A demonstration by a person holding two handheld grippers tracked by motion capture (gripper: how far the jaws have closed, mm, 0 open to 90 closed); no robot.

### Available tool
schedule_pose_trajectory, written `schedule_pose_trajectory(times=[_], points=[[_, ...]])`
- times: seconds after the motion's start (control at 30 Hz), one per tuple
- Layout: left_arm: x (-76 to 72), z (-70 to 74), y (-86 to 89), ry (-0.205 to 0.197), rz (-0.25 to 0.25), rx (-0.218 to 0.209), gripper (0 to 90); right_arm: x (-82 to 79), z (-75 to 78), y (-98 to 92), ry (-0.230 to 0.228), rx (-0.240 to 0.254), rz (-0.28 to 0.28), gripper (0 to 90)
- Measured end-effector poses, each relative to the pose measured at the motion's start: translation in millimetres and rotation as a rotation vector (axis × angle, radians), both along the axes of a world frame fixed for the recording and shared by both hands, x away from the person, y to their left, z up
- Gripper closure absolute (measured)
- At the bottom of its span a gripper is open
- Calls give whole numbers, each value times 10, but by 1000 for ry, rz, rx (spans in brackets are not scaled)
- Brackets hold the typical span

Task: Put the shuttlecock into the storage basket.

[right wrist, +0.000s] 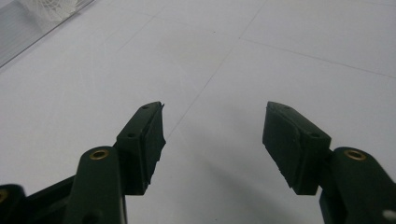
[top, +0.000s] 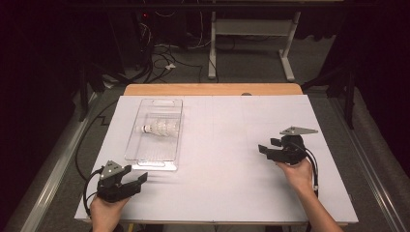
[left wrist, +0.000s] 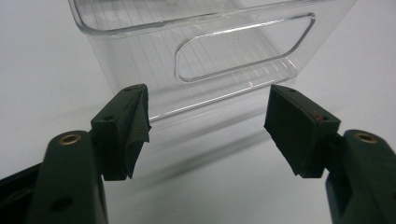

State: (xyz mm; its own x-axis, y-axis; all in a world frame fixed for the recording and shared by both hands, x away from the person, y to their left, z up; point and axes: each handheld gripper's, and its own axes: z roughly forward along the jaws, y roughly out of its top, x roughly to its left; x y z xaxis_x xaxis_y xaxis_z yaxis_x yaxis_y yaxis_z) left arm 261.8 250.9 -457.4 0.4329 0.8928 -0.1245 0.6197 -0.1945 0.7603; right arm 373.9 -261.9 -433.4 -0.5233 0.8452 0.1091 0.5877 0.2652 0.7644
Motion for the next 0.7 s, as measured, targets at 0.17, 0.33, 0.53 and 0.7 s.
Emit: schedule_pose_trajectory(times=[0.17, 0.33, 0.53, 0.7], points=[[7, -2, 5, 4, 0, -4, 316, -39, -3, -38, 1, 2, -3, 388], [0, 0, 3, 1, -1, -2, 316, -74, -4, -97, -4, 6, -15, 381], [2, 0, 3, 1, 1, -2, 315, -118, -17, -152, -11, 9, -18, 377], [-1, 1, 4, 0, 1, -2, 316, -152, -35, -189, -10, 19, -22, 374]])
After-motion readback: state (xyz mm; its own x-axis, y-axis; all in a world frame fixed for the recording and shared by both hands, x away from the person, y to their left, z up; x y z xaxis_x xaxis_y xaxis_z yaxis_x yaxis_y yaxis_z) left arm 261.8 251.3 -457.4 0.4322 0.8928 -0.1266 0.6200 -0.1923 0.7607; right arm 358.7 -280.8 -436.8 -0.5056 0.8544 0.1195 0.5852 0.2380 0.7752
